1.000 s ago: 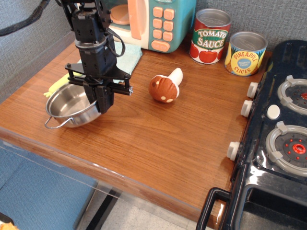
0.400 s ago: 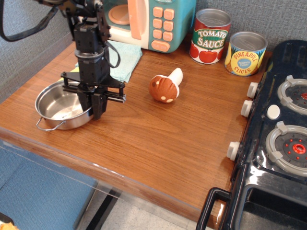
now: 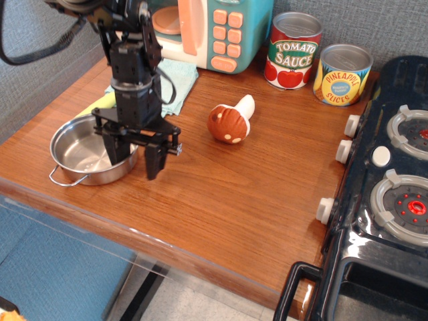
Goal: Move the pot below the blue folded cloth
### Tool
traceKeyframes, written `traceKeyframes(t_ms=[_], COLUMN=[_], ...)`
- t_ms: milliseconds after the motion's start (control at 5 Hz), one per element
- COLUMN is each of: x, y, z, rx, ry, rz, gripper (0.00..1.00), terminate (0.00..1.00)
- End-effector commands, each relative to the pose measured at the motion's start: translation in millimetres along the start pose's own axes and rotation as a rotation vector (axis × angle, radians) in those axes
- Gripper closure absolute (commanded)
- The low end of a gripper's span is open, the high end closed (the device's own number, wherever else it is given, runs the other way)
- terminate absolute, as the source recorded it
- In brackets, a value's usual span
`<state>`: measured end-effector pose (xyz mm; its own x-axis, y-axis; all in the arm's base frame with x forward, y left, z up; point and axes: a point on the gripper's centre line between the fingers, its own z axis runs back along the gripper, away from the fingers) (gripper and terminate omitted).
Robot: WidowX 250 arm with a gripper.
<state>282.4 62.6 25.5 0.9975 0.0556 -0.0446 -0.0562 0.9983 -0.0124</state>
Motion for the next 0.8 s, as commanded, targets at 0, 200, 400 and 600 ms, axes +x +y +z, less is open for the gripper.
traceKeyframes(t_ms=[0,200,400,600], x=[-4.7,-4.7,-4.7,-4.7], y=[-1.5,-1.5,-1.5,-1.5], z=[41.6,41.6,41.6,41.6], rx=[0.018,0.018,0.018,0.018], ry=[-0.123,-0.123,-0.123,-0.123], rz=[-0.064,-0.064,-0.064,-0.064], gripper=[0.00,0.00,0.00,0.00], terminate=[0.00,0.00,0.00,1.00])
